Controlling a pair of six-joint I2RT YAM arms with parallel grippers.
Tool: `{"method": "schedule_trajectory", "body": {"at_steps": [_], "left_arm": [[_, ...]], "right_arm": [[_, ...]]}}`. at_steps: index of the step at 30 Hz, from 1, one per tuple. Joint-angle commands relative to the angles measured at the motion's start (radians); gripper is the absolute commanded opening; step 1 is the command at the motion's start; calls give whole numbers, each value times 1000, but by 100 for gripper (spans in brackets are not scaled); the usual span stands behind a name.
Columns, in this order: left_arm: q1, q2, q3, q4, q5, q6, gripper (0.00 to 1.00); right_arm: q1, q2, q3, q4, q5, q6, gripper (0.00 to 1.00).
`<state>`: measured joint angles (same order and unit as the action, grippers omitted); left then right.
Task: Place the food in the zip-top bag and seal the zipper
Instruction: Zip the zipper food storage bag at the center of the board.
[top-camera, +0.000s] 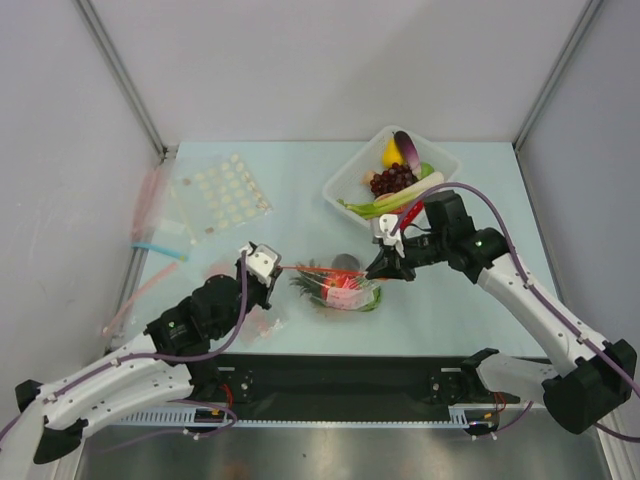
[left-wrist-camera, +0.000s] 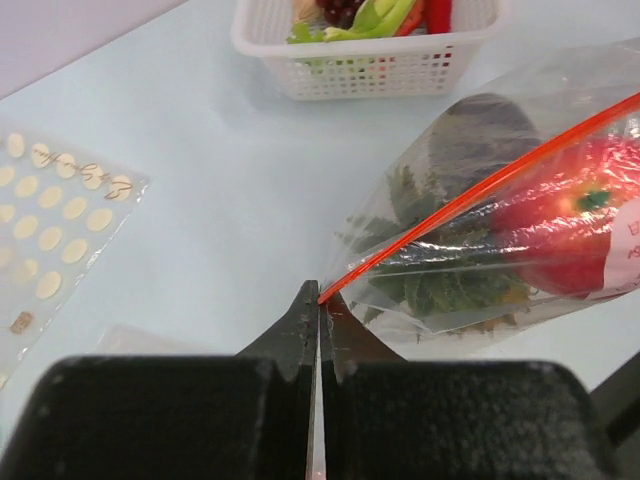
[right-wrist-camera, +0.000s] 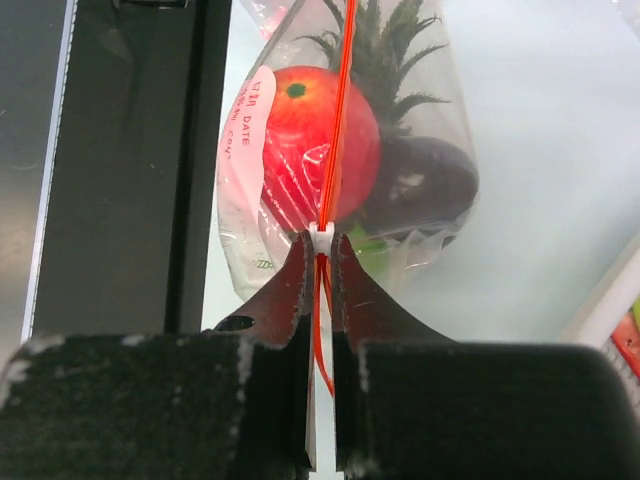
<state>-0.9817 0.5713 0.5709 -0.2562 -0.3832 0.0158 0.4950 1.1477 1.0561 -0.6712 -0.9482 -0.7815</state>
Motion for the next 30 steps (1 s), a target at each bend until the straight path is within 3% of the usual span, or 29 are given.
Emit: {"method": "schedule_trajectory", "body": {"at_steps": [1,7,18,23,30], "left_arm": [[25,13,55,11,-163,-10,0],[54,35,81,9,-181,18,0],[124,53,116,6,-154,79,0],[132,101,127,23,-134,92,0],[133,217,161,104,-66,102,0]], "right_arm": [[-19,-45,5,-48,57,48,0],[-42,-75,-8,-82,81,77,0],[-87,-62,-1,-116,261,176,0],[-122,-71,-16,-117,367,225,0],[-151,-79,-16,-48,382,301,0]]}}
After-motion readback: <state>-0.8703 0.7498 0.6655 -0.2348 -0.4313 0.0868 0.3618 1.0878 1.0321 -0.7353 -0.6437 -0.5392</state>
